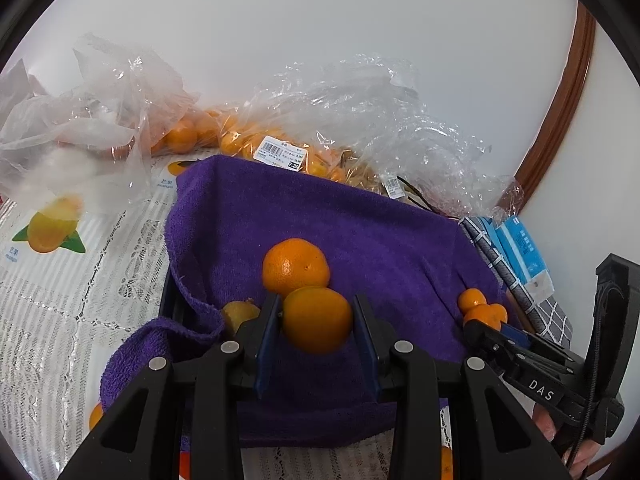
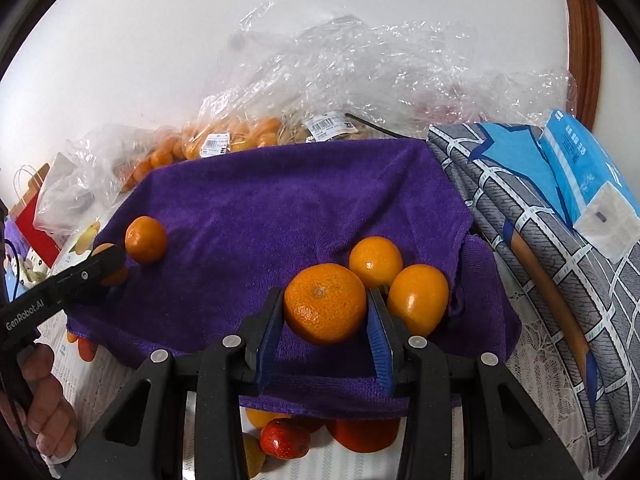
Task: Organize fruits
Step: 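Carry both held oranges up and over the purple towel, then open the right tool onto the towel while the left tool releases its orange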
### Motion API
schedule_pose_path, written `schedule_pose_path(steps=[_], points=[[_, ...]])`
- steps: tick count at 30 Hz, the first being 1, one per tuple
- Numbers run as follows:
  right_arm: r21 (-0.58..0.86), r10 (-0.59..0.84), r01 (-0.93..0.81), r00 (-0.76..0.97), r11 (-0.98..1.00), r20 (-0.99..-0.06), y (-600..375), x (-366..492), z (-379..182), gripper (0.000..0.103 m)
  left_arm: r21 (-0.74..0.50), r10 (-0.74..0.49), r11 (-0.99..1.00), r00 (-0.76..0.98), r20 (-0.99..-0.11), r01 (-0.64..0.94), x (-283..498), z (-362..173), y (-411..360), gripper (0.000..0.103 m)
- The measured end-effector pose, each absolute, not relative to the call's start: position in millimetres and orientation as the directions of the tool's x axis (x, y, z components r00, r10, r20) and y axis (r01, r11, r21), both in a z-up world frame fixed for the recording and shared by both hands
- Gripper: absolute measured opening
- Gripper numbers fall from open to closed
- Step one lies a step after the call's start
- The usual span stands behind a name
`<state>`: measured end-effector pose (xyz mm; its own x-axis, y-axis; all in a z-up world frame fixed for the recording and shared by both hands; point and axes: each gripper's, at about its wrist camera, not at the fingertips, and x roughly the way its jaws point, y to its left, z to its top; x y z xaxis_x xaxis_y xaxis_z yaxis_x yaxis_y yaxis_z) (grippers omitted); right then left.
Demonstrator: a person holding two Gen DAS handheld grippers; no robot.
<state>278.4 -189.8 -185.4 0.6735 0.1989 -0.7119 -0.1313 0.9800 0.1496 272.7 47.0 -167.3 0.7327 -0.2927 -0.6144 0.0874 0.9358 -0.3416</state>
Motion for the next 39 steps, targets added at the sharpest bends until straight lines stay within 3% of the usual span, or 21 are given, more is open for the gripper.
schedule_pose_path(steps=[7,11,21,27,36,39], points=[[0.168,0.214,-0.133,0.687,0.977,-0.695,-191.9,275.3,-181.6,0.044,-0.332,-0.292,0.939,0.725,-0.624,0.093,273.9,-169.6,45.5,0.034],[0.225,0.252,-0.14,0.752,0.964,-0.61,-200.6,262.0,-167.9,0.063,-0.328,-0.292,0.94,0.722,-0.628,0.095,275.2,-170.2,44.4,0.034],[0.204,0.227,-0.139,0.828,0.969,-0.514,-212.9,229.7,-140.9,0.066,-0.338,-0.311,0.934,0.724,-0.616,0.114,274.0,-168.1,45.5,0.041],[0.19,0.195,-0.099,0.777,0.977,-0.598,-222.0,198.4,-149.1,0.066,-0.343,-0.312,0.932,0.741,-0.595,0.116,270.0,-163.2,46.8,0.049],[0.136,0.166,-0.098,0.694,0.986,-0.7,-209.6,168.6,-183.0,0.066,-0.306,-0.277,0.946,0.768,-0.578,0.11,261.2,-156.4,48.1,0.051],[0.099,0.138,-0.097,0.638,0.99,-0.758,-200.9,174.2,-195.1,0.052,-0.279,-0.26,0.953,0.784,-0.563,0.115,253.6,-152.6,49.5,0.051]])
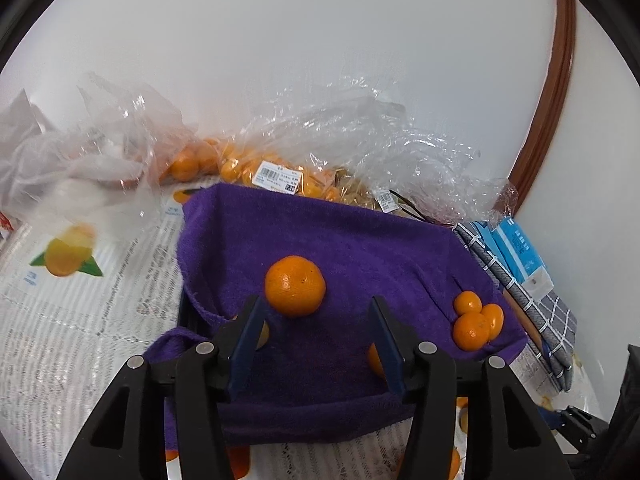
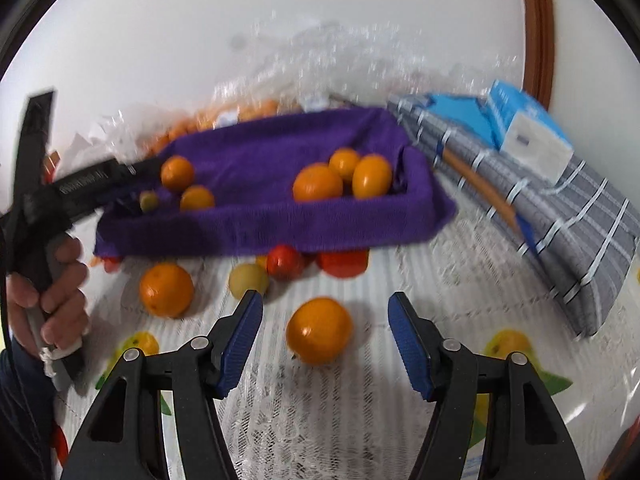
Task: Organize fruits
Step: 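Open the right tool onto the towel while the left tool releases its orange, then grasp a large orange with the left tool while the right tool grasps an orange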
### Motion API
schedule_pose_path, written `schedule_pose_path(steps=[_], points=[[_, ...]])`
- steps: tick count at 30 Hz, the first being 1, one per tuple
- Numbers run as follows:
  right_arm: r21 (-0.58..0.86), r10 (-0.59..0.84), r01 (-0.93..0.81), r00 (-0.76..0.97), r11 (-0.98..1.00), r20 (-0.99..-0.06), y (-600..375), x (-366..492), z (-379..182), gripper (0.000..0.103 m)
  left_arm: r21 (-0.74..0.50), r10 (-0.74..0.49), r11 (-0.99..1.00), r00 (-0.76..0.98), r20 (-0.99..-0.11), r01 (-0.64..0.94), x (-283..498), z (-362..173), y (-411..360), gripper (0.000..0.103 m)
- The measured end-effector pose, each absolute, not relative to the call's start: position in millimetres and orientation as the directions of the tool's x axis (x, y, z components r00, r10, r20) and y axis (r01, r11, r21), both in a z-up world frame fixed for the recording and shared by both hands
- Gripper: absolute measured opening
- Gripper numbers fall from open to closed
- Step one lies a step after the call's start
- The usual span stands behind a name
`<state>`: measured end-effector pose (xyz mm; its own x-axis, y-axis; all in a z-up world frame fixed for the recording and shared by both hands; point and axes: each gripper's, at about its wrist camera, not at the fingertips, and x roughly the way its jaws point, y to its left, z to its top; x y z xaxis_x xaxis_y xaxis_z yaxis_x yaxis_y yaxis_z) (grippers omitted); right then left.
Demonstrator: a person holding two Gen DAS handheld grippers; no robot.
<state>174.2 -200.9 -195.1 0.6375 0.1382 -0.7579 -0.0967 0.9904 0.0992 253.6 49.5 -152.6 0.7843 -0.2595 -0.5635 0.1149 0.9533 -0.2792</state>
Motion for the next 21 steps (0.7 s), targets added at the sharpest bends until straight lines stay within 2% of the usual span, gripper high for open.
schedule_pose_path(steps=[1,2,11,21], points=[[0.073,0.122,-0.103,0.623,0.992,-0.773,-196.9,175.5,-198.5,0.04,-0.275,-0.259,0.954,0.788,-0.559,0.119,251.7,-151.2,50.0,0.051],[0.059,0.113,-0.107,0.621,0.993,-0.776,-195.1,175.2,-199.9,0.035,-0.273,-0.261,0.954,0.792,-0.552,0.123,249.2,-149.3,50.3,0.051],[0.031,0.045,-0.033,0.643,0.999,-0.764,-203.5,172.1,-197.5,0.035,-0.284,-0.303,0.944,0.79,-0.532,0.171,236.6,-142.4,44.9,0.051],[0.076,0.024,0.049,0.672,0.996,-0.74,-222.1,167.1,-190.8,0.035,-0.264,-0.361,0.93,0.769,-0.528,0.255,209.9,-139.6,25.3,0.051]])
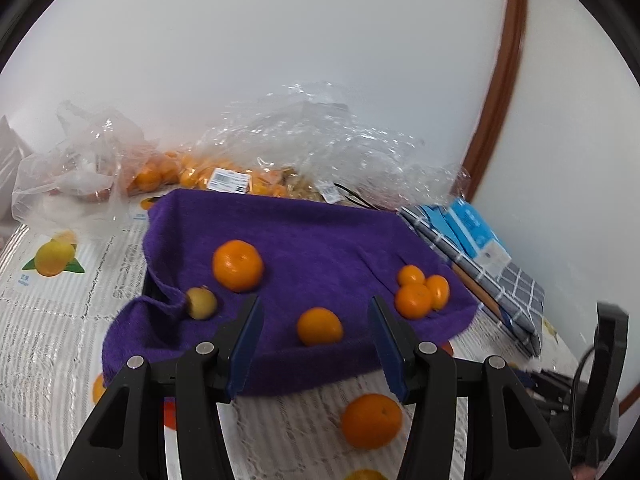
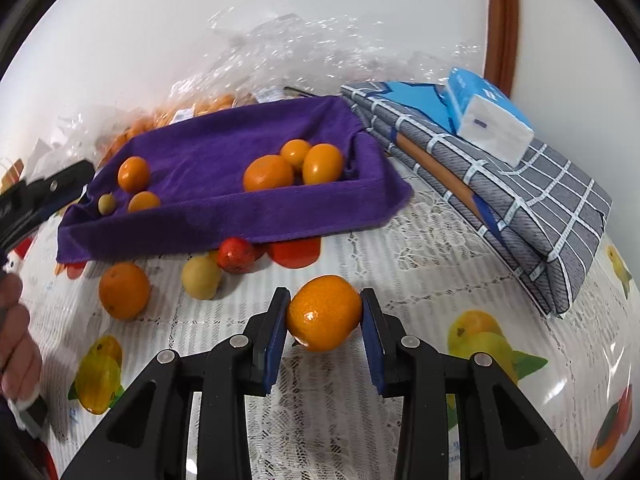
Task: Organize fruits
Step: 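Grasp a large orange with the left tool while the right tool grasps an orange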
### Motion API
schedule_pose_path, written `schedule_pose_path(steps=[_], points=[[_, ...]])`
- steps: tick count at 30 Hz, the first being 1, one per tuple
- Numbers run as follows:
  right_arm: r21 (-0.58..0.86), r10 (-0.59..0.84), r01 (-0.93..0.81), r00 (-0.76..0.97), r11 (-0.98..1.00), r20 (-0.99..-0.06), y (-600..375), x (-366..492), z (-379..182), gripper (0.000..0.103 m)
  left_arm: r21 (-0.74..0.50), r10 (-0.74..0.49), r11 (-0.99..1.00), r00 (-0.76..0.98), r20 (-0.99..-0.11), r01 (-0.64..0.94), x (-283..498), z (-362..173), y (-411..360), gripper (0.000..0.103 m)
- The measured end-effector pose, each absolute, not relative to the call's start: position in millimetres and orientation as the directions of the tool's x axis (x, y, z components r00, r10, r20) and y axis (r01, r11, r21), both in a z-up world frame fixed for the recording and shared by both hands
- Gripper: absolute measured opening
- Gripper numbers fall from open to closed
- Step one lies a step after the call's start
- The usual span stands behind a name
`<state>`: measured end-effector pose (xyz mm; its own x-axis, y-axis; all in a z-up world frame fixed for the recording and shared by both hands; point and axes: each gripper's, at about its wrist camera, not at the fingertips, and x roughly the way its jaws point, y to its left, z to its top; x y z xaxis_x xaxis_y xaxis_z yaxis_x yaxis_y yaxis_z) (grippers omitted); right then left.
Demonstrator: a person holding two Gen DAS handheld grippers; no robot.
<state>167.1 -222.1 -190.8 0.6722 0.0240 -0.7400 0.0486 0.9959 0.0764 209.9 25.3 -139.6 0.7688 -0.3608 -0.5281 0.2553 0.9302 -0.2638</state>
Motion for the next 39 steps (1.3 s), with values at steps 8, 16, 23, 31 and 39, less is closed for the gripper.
schedule_pose_path(steps=[8,16,23,31,39], points=[[0.112,0.041,0.058,0.688,0.992,-0.725,-226.8,165.0,-189.1,0.035,-0.196,-0.368,0.929,0.752,-0.547,0.313,190.9,-144.5,7.6,0.051],[0.149,0.052,0.077,0.705,0.986,-0.708,-233.5,161.2,-187.1,0.035,-0.207,-0.416,0.907,0.696,-0.586,0.368,187.7,-151.6,2.2,0.051],[0.186,0.063,0.093,0.718,0.978,-0.693,-239.8,158.6,-186.2,0.035,-0.18,-0.43,0.891,0.649,-0.628,0.417,184.6,-158.4,-9.9,0.052],[0.194,0.074,0.087,0.716,0.977,-0.694,-240.0,159.0,-186.9,0.035,-0.166,-0.421,0.877,0.555,-0.717,0.45,190.3,-174.1,-24.7,0.052],[0.194,0.079,0.082,0.712,0.978,-0.697,-239.5,159.8,-187.4,0.035,-0.154,-0.386,0.889,0.523,-0.76,0.431,196.7,-183.3,-29.0,0.042]])
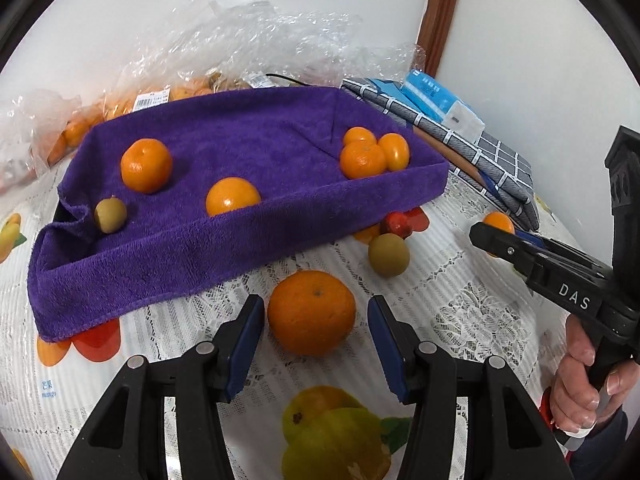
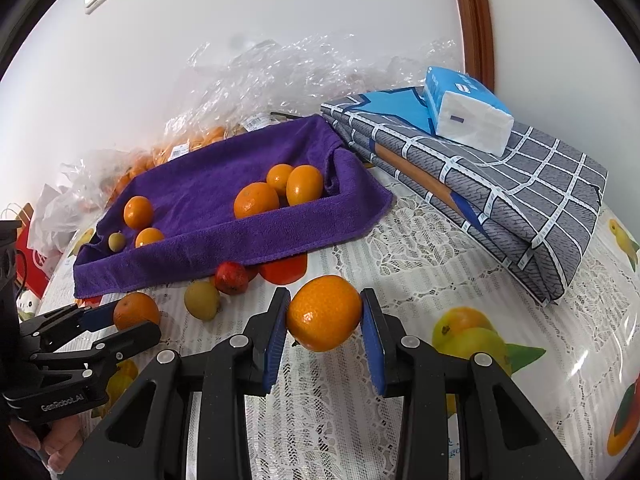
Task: Organize fruits
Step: 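Grasp a large orange with the left tool while the right tool grasps an orange, then carry both held oranges over the towel and lower them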
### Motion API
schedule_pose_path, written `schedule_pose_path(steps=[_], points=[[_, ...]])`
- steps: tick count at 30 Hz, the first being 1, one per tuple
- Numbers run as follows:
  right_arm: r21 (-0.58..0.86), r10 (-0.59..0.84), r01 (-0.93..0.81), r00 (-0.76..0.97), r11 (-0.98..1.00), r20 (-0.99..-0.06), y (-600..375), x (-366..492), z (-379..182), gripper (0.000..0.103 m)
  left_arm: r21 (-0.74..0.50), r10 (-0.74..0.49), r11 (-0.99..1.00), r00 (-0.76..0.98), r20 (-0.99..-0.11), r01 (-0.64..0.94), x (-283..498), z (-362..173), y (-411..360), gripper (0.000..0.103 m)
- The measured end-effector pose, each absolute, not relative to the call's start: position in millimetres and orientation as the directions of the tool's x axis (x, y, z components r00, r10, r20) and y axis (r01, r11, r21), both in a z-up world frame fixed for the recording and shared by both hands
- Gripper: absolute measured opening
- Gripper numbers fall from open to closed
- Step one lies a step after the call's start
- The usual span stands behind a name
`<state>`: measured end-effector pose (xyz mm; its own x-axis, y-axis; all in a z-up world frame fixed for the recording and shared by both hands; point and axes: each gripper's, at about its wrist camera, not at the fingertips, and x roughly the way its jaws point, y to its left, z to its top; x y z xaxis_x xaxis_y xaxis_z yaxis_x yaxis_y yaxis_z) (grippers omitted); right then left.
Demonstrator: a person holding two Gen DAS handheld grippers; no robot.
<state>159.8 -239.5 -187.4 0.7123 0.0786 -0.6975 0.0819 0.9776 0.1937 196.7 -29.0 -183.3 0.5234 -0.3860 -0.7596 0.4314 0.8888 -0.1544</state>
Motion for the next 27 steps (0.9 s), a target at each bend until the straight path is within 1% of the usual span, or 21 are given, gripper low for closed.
schedule_pose_path(steps=[1,4,12,17,20,27], points=[[0.193,0.078,0.081,0.712,0.978,-0.698,-239.0,159.7,-187.4,0.035,-0.158,-0.387,0.89,0.524,-0.759,0.428,197.1,-183.3,-28.1,0.04],[0.19,0.074,0.083,0.713,0.978,-0.697,-238.8,158.8,-187.3,0.035,-0.168,-0.398,0.888,0.529,-0.749,0.429,196.1,-181.8,-26.4,0.04],[0.194,0.072,0.087,0.722,0.977,-0.688,-239.8,157.0,-186.1,0.035,-0.196,-0.425,0.896,0.635,-0.646,0.399,188.4,-161.9,-10.2,0.04],[0.204,0.083,0.078,0.729,0.976,-0.68,-239.8,155.6,-184.9,0.035,-0.296,-0.462,0.887,0.671,-0.58,0.355,191.4,-148.8,13.7,0.04],[0.211,0.099,0.063,0.731,0.975,-0.675,-239.1,155.2,-184.2,0.035,-0.335,-0.466,0.883,0.697,-0.545,0.328,191.4,-142.6,26.5,0.04],[0.185,0.116,0.017,0.723,0.983,-0.681,-235.4,165.4,-176.3,0.035,-0.391,-0.439,0.885,0.732,-0.521,0.252,198.5,-136.2,52.0,0.04]])
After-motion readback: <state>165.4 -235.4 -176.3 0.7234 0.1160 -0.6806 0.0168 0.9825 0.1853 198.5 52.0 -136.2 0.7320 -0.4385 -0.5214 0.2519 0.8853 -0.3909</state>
